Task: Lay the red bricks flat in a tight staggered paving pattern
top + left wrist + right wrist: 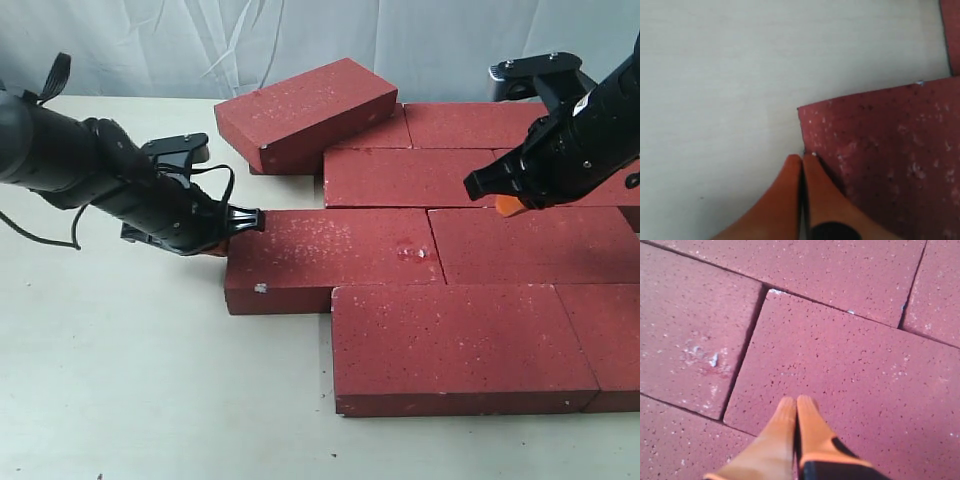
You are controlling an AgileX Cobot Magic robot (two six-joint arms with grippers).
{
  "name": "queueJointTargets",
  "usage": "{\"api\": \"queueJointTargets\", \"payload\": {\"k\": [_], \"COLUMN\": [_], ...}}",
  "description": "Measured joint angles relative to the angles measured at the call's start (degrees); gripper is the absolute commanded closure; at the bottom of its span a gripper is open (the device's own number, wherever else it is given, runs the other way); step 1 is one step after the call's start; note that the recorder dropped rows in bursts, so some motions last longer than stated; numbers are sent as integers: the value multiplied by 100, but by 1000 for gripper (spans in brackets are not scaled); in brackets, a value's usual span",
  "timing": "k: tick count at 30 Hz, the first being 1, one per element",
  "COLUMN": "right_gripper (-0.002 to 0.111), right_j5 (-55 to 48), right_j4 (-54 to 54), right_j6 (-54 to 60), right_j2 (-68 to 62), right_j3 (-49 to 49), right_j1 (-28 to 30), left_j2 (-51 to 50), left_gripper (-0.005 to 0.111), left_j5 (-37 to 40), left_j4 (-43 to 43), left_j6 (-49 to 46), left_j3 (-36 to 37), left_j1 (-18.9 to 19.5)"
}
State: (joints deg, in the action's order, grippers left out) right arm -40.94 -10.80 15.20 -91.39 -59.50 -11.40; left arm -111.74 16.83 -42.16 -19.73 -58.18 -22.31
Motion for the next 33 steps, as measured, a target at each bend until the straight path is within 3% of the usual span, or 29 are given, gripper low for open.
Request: {"api": "queueJointTargets", "payload": {"k": [17,33], "right_gripper": [109,109], "right_j5": [34,42], "right_j4": [-28,-129], "right_j6": [24,39], "right_j2": [0,0], "right_j3": [10,10], "right_j1": [0,0], "left_j2": [-168,87], "left_gripper": [107,107], "left_j5": [-35,691], "left_j4": [348,1633], "left_j6": [76,560], "left_j3": [-218,-238], "left_j1": [-129,852]}}
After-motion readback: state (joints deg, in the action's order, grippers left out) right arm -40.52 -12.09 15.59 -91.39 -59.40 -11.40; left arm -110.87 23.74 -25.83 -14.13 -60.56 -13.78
